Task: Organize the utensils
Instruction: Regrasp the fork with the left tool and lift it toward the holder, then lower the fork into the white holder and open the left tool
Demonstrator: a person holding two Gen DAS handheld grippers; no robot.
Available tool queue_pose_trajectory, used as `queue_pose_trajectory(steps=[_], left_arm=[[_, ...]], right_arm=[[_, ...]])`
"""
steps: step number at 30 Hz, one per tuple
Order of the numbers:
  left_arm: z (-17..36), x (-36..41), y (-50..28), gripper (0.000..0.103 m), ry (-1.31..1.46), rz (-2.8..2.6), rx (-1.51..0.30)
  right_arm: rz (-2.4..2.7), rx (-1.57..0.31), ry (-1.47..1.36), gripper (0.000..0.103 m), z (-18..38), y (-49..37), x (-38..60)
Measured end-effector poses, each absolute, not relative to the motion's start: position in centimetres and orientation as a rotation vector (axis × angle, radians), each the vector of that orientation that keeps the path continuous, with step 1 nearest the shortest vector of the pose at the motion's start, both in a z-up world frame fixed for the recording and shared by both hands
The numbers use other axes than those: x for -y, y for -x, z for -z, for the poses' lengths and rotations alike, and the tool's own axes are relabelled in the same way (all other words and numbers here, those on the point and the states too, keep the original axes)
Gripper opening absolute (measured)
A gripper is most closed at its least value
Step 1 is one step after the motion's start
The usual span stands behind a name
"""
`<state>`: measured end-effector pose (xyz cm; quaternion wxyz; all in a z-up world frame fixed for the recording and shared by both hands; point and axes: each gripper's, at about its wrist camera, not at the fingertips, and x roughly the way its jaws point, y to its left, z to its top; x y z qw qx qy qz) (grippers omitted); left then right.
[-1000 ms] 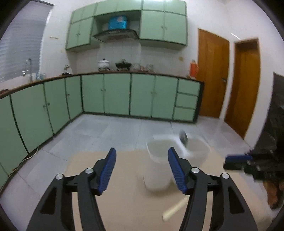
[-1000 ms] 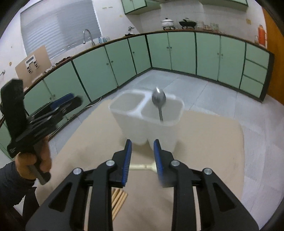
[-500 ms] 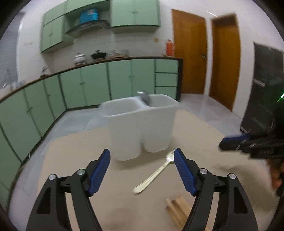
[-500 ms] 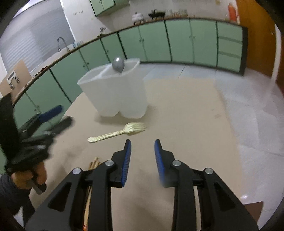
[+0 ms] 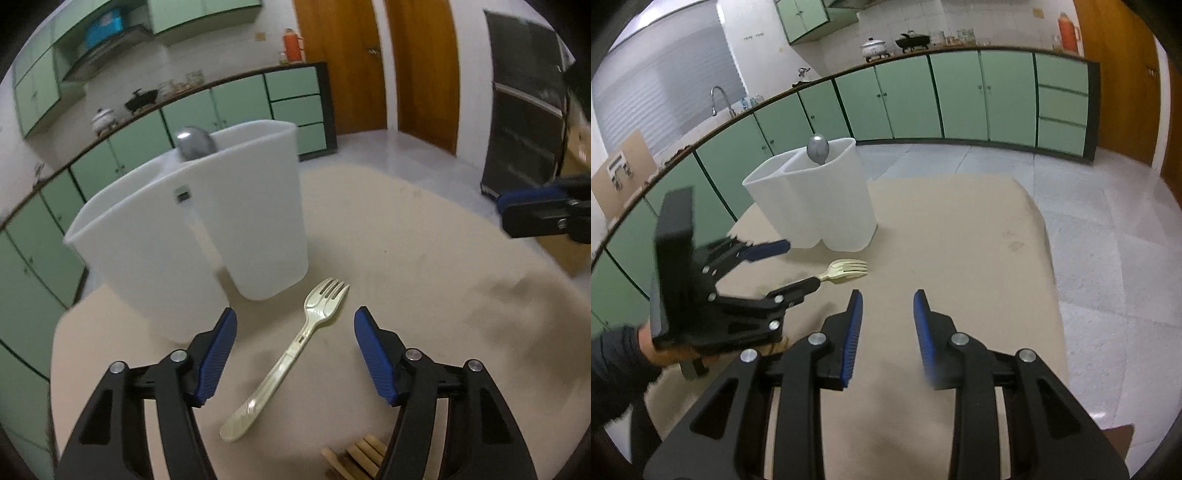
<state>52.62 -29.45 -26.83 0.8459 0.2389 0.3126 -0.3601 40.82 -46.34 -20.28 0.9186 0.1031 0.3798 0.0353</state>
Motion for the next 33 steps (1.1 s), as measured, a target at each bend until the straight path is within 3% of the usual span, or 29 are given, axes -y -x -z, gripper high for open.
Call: queue_pose_trajectory(steps=[5,13,15,17,22,33], left_arm=[[28.1,31.3,-54.1,0.044,-0.544,0.806,-0.759],[28.6,34.4,-55.2,0.043,-0.674,0.856,-0.814],[28.7,34.7,-55.3,0.026,-0.671,0.876,-0.831],[28.6,34.4,-55.0,0.023,-0.67,0.876,-0.826],[27.4,32.7,-52.8,0.023,-0.617,0.885,-0.76],[15.3,23.4,-51.1,0.023,-0.218,0.868,-0.489]], right_arm=[[-0.082,-0.763,-0.161,0.029,20.7,-40.6,45.7],[-0.081,-0.764,-0.151,0.029,21.7,-40.4,45.6],[-0.075,-0.761,-0.152,0.029,21.6,-40.3,45.7],[-0.071,-0.76,-0.157,0.029,21.4,-40.1,45.9],[-0.07,-0.759,-0.149,0.029,21.0,-40.0,45.8],[-0.104,-0.745,-0.128,0.029,20.2,-39.9,43.2]])
